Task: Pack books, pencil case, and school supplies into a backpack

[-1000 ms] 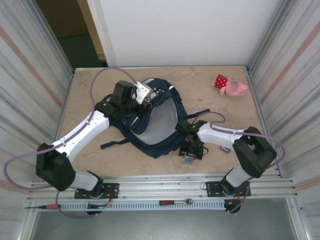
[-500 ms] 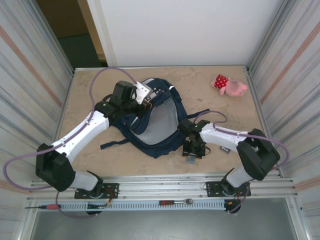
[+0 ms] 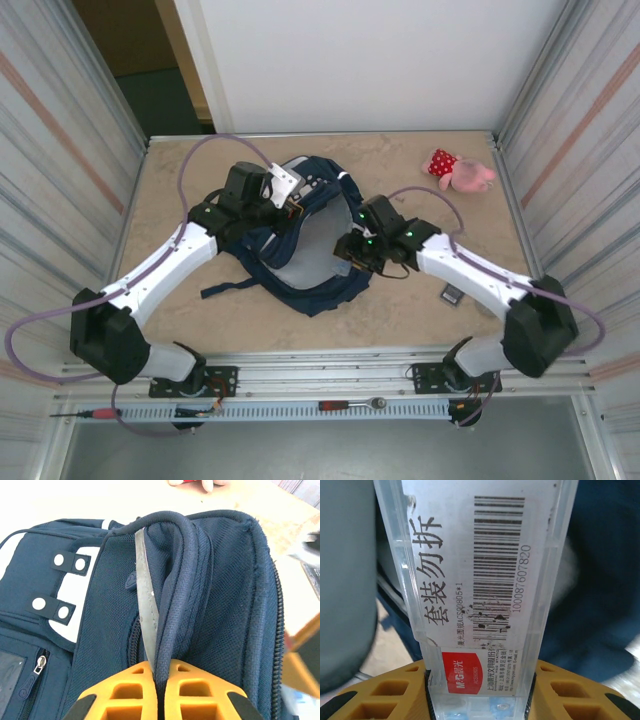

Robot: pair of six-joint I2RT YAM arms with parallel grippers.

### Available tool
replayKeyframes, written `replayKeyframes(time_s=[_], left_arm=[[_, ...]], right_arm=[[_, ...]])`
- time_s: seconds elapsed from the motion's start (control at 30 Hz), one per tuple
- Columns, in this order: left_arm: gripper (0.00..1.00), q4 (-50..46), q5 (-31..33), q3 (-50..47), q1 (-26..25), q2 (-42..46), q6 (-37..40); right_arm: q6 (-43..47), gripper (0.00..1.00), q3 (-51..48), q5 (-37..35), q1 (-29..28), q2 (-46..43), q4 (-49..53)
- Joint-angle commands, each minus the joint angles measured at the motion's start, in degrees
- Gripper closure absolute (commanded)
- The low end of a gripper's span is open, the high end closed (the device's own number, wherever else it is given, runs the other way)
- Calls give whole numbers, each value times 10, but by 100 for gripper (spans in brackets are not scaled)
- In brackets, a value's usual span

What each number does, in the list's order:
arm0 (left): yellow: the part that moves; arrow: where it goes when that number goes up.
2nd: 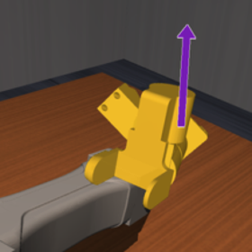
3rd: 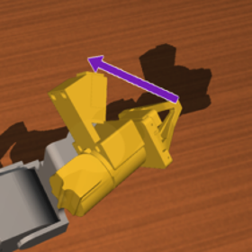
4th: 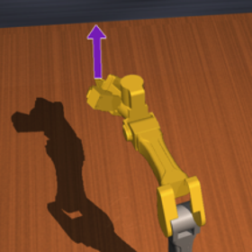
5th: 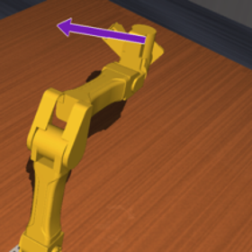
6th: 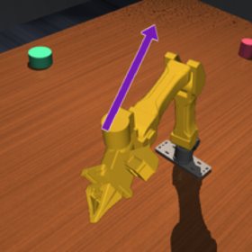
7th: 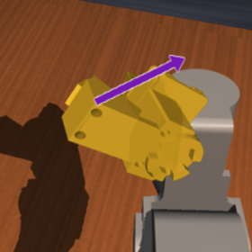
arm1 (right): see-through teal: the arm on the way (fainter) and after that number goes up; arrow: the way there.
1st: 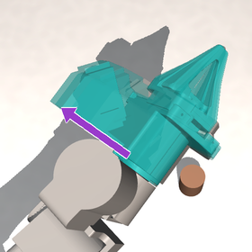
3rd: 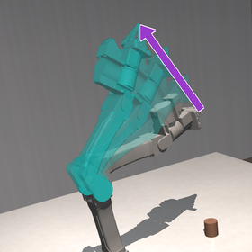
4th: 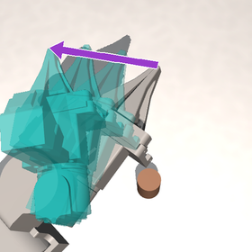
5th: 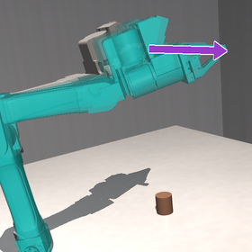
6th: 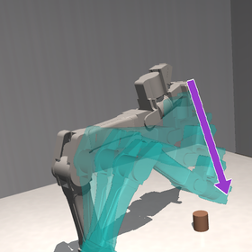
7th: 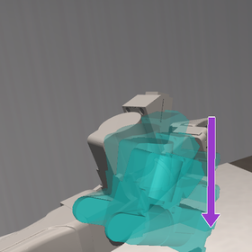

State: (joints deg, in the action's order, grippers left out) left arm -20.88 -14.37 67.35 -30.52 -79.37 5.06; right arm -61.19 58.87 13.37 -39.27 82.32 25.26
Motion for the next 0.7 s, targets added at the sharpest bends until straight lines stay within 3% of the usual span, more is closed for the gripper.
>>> replayKeyframes(time_s=[0.0,0.37,0.53,0.67], left_arm=[[100,11,2,10,-5,26,-16],[100,13,-7,28,-5,26,-8],[100,10,-5,29,-4,27,-7],[100,9,-2,25,-5,27,-3]], right_arm=[[-64,60,34,19,-3,64,-133],[-168,55,79,21,10,228,-302],[-175,36,81,17,13,235,-314],[-171,32,54,12,15,205,-305]])
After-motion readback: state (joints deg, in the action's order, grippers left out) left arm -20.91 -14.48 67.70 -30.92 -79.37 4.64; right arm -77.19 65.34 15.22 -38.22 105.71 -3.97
